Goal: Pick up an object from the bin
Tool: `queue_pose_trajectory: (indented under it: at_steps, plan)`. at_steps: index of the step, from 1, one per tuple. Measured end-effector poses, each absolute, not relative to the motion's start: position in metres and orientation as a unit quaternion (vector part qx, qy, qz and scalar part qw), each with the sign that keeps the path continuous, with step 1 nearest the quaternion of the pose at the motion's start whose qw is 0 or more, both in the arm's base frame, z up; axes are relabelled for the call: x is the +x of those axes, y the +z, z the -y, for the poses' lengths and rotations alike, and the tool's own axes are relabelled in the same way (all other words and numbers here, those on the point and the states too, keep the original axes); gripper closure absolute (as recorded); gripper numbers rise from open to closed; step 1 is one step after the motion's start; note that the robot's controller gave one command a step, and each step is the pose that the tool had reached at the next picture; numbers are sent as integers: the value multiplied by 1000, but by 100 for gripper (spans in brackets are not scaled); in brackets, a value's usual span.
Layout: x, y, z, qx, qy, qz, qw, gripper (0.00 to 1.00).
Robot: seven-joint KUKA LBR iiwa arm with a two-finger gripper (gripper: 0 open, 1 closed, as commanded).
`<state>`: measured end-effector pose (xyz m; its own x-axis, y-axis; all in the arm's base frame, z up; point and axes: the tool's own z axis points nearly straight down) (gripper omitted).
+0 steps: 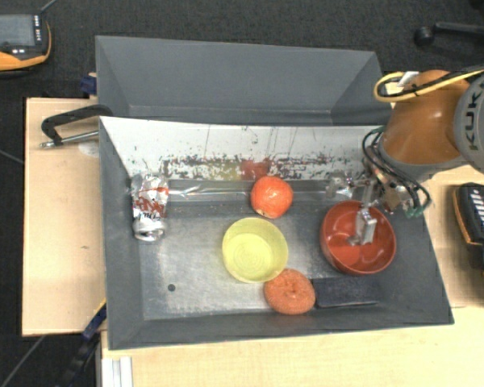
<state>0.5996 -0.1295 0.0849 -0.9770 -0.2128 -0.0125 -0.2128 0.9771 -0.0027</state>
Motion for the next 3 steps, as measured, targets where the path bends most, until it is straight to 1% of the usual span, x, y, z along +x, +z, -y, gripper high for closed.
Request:
queue_pose_trajectory:
  at_steps: [1, 2, 3]
  plan:
    - [597, 71, 69, -125, 1, -992, 7, 0]
    - [588, 72, -47, -60, 4, -998, 9, 0]
    - [590, 74, -41, -58, 1, -998, 11, 100]
